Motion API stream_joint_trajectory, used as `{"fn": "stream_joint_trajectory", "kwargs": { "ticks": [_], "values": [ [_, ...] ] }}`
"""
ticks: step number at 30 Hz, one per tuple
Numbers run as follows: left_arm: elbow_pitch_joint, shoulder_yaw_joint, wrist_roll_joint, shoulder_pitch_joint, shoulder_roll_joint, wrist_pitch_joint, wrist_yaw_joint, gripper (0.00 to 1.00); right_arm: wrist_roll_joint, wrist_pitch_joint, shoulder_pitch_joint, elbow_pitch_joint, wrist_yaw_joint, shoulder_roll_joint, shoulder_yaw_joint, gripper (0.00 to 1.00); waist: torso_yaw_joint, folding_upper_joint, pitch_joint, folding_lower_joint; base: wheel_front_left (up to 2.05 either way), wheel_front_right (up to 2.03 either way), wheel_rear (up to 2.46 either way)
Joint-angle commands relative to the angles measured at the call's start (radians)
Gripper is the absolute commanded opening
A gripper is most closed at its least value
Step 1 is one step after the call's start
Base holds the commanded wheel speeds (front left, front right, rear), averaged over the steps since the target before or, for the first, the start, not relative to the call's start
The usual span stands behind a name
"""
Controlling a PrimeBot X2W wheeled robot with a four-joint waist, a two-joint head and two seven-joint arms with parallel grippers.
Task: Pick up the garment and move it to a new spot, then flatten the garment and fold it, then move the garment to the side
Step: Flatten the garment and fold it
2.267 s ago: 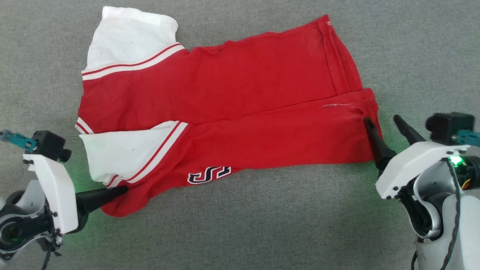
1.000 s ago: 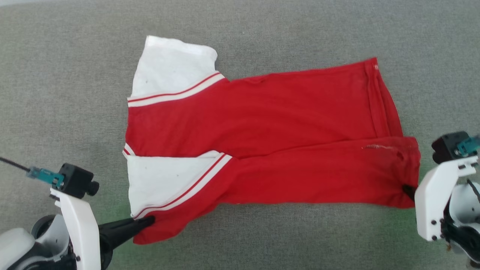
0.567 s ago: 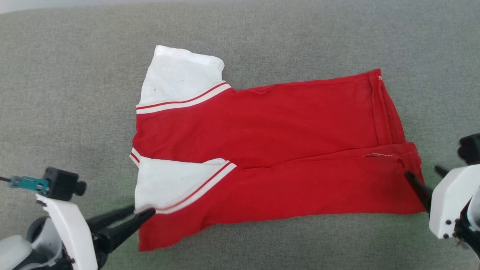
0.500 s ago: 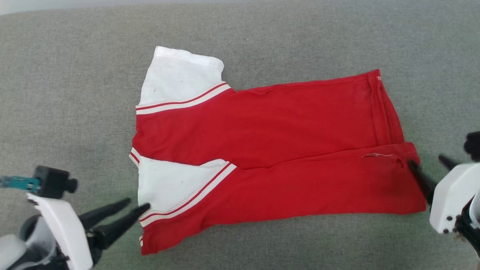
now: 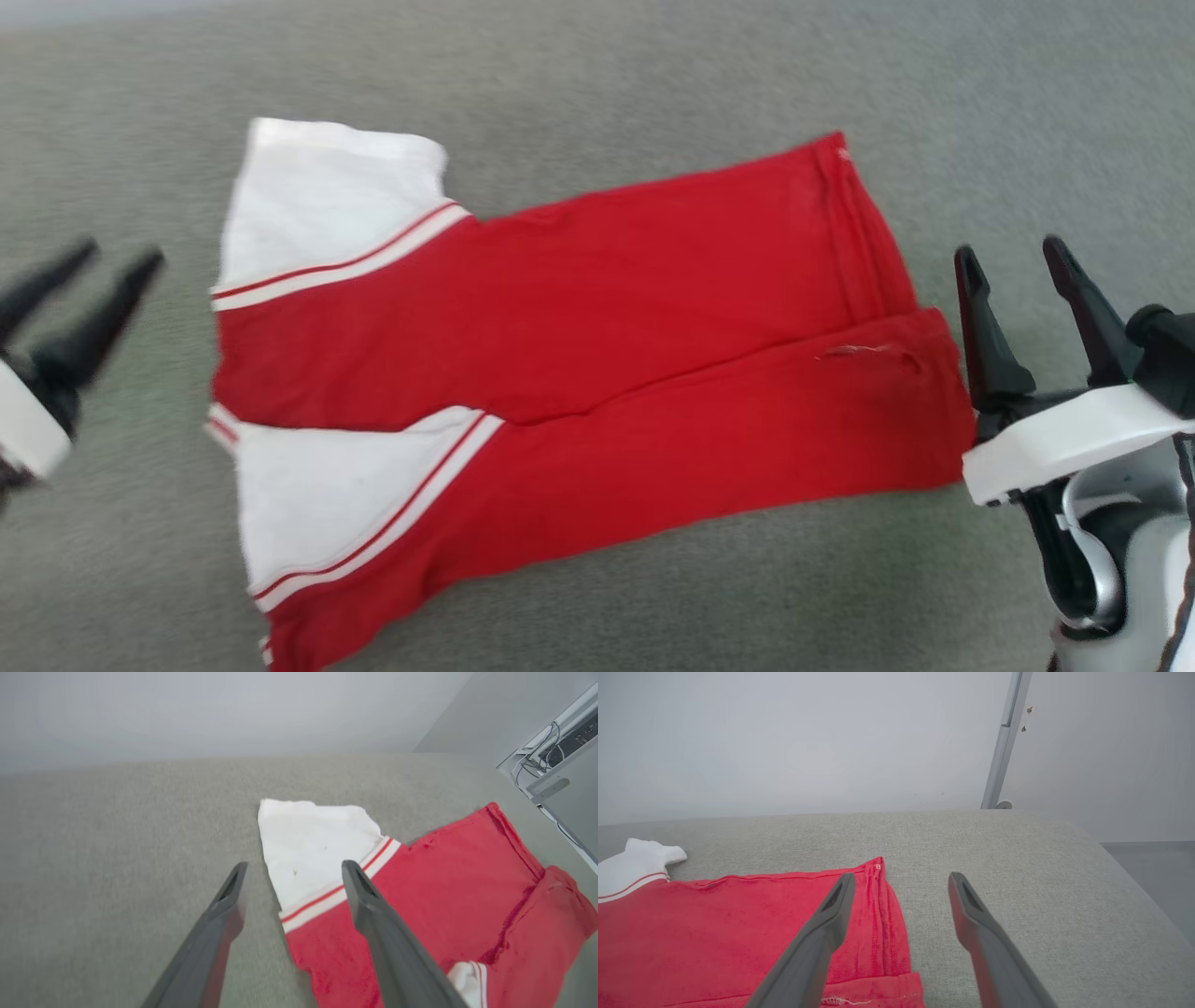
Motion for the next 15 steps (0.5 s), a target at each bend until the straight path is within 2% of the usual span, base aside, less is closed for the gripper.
{"fn": "stream_joint_trajectory", "kwargs": {
  "ticks": [1, 6, 15],
  "values": [
    [0.022, 0.012, 0.016, -0.043, 0.000, 0.007, 0.002, 1.00, -0.008, -0.032, -0.020, 0.009, 0.000, 0.006, 0.007, 1.00, -0.061, 0.0000, 0.058, 0.0000, 0.00, 0.00, 0.00],
    [0.092, 0.016, 0.013, -0.215, -0.011, 0.095, 0.002, 1.00, 0.018, -0.123, -0.043, 0.040, 0.000, 0.007, 0.045, 1.00, -0.129, 0.0000, 0.123, 0.0000, 0.00, 0.00, 0.00],
    [0.164, -0.079, -0.001, -0.427, 0.007, 0.407, 0.002, 1.00, 0.033, -0.164, -0.016, 0.026, 0.000, 0.007, 0.077, 1.00, -0.187, 0.0000, 0.202, 0.0000, 0.00, 0.00, 0.00]
  ]
}}
